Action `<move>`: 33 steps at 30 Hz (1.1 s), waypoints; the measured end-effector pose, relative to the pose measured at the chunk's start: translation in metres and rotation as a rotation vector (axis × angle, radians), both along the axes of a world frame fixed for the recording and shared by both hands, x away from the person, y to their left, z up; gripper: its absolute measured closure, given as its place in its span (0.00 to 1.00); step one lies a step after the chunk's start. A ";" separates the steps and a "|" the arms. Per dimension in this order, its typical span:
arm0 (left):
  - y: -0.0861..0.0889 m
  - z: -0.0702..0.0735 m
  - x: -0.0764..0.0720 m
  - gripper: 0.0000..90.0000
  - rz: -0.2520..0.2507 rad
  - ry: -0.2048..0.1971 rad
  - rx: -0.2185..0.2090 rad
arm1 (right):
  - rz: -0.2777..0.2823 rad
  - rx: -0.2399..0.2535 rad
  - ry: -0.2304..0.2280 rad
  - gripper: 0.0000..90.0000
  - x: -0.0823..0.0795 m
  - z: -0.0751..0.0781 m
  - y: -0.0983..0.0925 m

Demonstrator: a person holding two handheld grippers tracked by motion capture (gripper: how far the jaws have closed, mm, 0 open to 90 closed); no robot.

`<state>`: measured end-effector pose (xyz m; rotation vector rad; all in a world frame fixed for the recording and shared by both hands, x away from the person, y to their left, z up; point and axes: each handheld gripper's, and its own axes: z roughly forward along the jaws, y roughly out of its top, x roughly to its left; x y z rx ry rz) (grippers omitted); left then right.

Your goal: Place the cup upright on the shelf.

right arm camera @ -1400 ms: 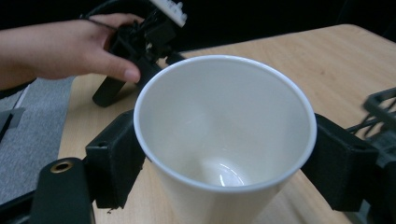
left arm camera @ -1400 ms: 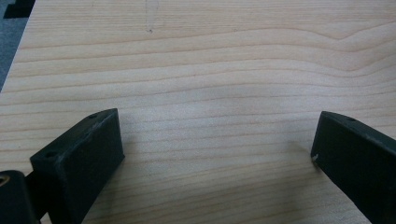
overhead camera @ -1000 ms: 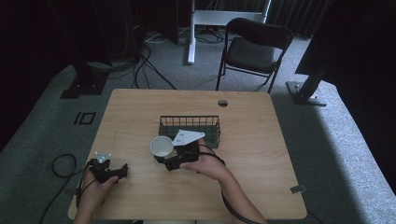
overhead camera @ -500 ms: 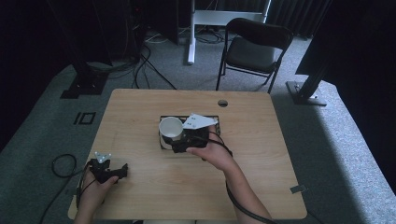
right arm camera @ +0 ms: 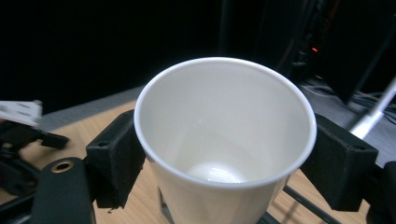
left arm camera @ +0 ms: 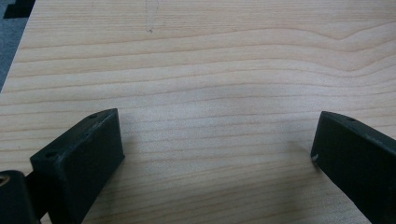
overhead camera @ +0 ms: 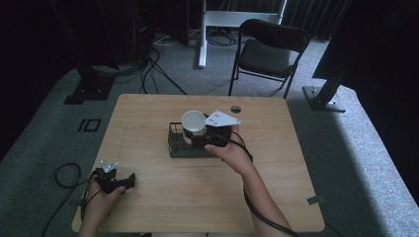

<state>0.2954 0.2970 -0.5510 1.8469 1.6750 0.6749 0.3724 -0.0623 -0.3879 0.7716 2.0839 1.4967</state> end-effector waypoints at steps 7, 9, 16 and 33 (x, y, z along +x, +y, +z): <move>0.000 0.000 0.000 0.03 0.000 -0.001 0.000 | -0.136 -0.010 0.017 0.22 0.013 -0.007 -0.008; 0.000 0.000 0.000 0.03 0.000 -0.001 0.000 | -0.173 -0.013 0.035 0.22 0.018 -0.011 -0.012; 0.000 0.000 0.000 0.03 0.000 -0.001 0.000 | -0.261 -0.040 0.067 0.22 0.033 -0.030 -0.021; 0.000 0.000 0.000 0.03 0.000 -0.001 0.000 | -0.319 -0.058 0.142 0.22 0.043 -0.071 -0.031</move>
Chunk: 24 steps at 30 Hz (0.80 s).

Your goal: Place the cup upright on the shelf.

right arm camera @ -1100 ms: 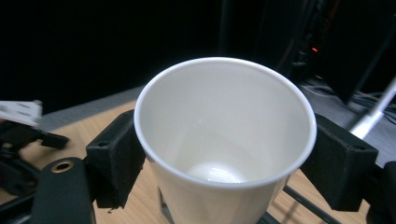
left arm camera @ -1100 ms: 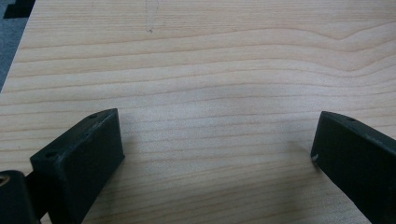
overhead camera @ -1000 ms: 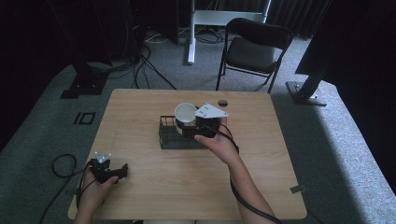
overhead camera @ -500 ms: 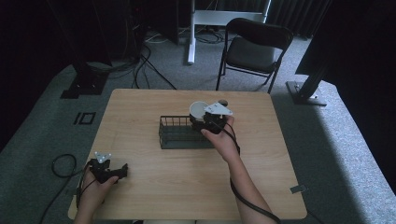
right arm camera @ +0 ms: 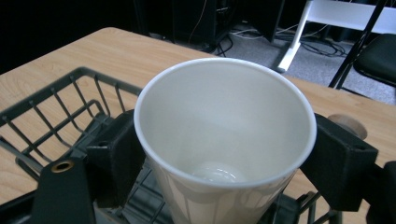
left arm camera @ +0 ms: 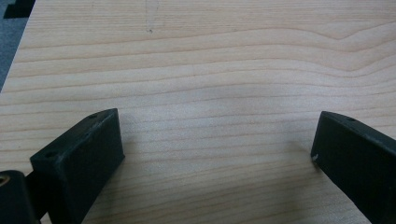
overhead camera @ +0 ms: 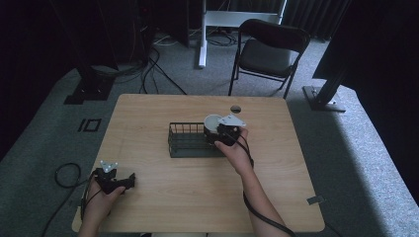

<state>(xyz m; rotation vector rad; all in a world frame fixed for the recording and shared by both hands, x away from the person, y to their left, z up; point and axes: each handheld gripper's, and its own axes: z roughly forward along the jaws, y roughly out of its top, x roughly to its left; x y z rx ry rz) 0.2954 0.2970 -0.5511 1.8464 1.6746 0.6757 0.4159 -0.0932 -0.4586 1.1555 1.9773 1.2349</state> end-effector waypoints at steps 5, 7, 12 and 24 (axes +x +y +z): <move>0.000 0.000 0.000 0.03 0.000 0.000 0.000 | -0.005 0.005 0.000 0.22 0.000 -0.003 0.000; 0.000 0.000 0.000 0.03 0.000 0.000 0.000 | -0.005 0.003 0.000 0.22 -0.001 -0.003 0.000; 0.000 0.000 0.000 0.03 0.000 0.000 0.000 | -0.001 0.007 0.005 0.22 -0.001 -0.003 -0.001; 0.000 0.000 0.000 0.03 0.000 0.000 0.000 | 0.028 0.020 0.013 0.13 -0.004 0.003 -0.004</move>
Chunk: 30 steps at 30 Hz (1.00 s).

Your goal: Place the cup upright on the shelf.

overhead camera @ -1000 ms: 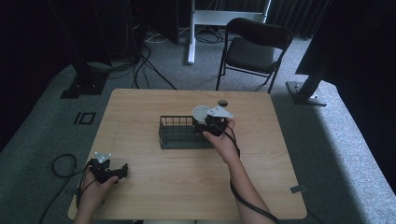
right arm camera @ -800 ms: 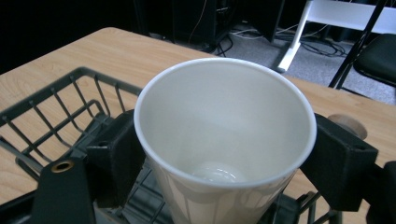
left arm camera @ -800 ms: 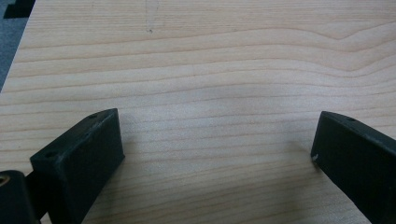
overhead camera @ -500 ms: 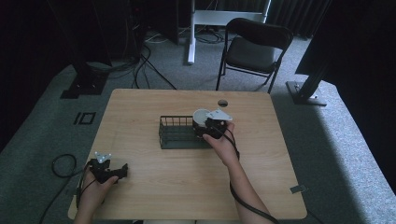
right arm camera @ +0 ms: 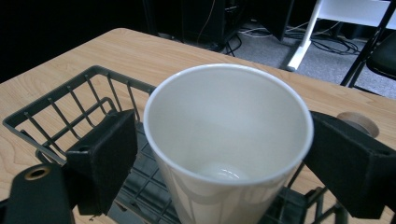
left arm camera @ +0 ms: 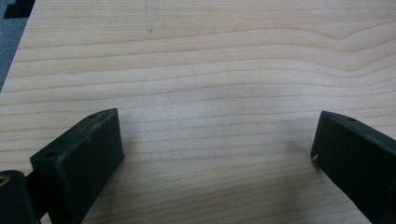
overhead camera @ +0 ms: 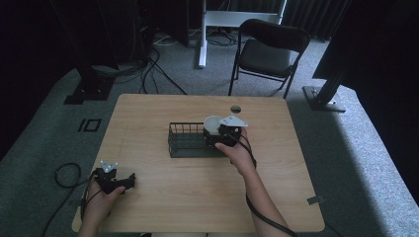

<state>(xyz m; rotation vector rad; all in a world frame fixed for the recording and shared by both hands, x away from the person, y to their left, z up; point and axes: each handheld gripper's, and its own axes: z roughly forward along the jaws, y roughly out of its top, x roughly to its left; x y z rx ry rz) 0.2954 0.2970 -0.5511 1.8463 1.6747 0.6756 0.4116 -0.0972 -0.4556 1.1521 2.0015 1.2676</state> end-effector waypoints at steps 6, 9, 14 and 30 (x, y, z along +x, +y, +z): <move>0.000 0.000 0.000 0.03 0.000 0.000 0.000 | 0.007 0.008 0.002 0.13 -0.004 0.000 -0.006; 0.000 0.000 0.000 0.03 0.000 0.000 0.000 | 0.019 -0.002 0.003 0.12 -0.009 0.000 -0.009; 0.000 0.000 0.000 0.03 0.000 0.000 0.000 | 0.018 0.002 0.002 0.12 -0.015 -0.001 -0.014; 0.000 0.000 0.000 0.03 0.000 0.000 0.000 | -0.006 0.004 -0.010 0.12 -0.037 -0.006 -0.040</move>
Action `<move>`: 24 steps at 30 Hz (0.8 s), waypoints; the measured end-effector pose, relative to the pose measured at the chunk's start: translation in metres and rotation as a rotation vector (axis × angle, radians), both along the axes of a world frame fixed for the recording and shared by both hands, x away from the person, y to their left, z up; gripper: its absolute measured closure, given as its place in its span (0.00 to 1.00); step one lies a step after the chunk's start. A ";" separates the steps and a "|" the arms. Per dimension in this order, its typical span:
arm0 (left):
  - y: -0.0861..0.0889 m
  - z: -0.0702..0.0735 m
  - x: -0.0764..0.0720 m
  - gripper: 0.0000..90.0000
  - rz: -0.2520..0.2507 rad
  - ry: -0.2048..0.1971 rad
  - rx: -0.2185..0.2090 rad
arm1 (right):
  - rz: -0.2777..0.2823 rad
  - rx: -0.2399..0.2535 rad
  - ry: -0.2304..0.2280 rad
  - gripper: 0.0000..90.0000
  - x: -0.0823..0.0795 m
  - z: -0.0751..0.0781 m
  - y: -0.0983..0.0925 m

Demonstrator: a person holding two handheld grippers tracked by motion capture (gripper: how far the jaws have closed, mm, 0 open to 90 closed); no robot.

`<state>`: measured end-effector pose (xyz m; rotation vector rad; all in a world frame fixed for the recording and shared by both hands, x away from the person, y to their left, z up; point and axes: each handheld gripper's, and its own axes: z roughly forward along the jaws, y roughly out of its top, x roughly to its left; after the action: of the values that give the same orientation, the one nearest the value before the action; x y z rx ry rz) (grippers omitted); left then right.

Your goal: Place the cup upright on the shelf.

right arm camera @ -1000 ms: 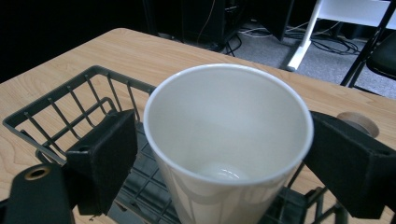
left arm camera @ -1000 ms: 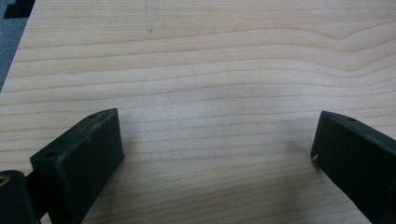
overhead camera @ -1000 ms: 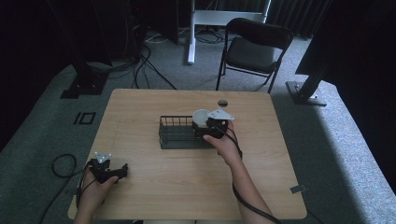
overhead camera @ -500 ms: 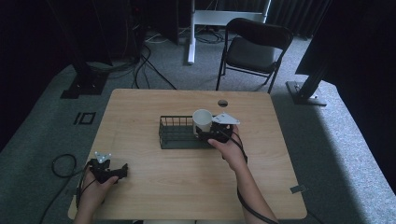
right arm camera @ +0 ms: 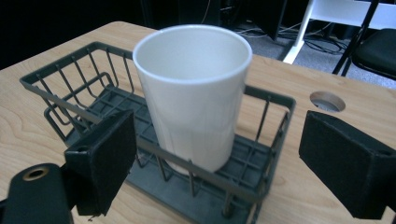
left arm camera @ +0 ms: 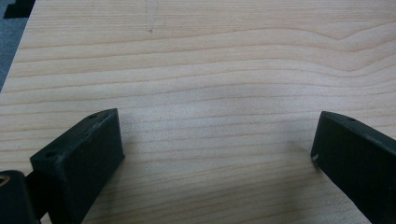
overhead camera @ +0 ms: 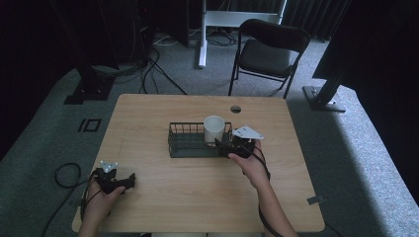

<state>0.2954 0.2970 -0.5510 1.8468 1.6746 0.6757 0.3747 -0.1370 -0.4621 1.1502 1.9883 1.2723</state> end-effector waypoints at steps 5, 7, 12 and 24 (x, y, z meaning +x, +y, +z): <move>0.000 0.000 0.000 0.03 0.000 0.000 0.000 | -0.004 0.010 0.005 0.12 -0.004 -0.007 -0.008; 0.000 0.000 0.000 0.03 0.000 0.000 0.000 | -0.009 0.017 0.008 0.12 -0.006 -0.010 -0.012; 0.000 0.000 0.000 0.03 0.000 0.000 0.000 | -0.015 0.008 0.008 0.12 -0.009 -0.018 -0.021; 0.000 0.000 0.000 0.03 0.000 0.001 0.001 | -0.050 -0.003 0.058 0.12 -0.018 -0.041 -0.044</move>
<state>0.2954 0.2970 -0.5510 1.8475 1.6754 0.6759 0.3563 -0.1805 -0.5030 1.2404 1.9898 1.2238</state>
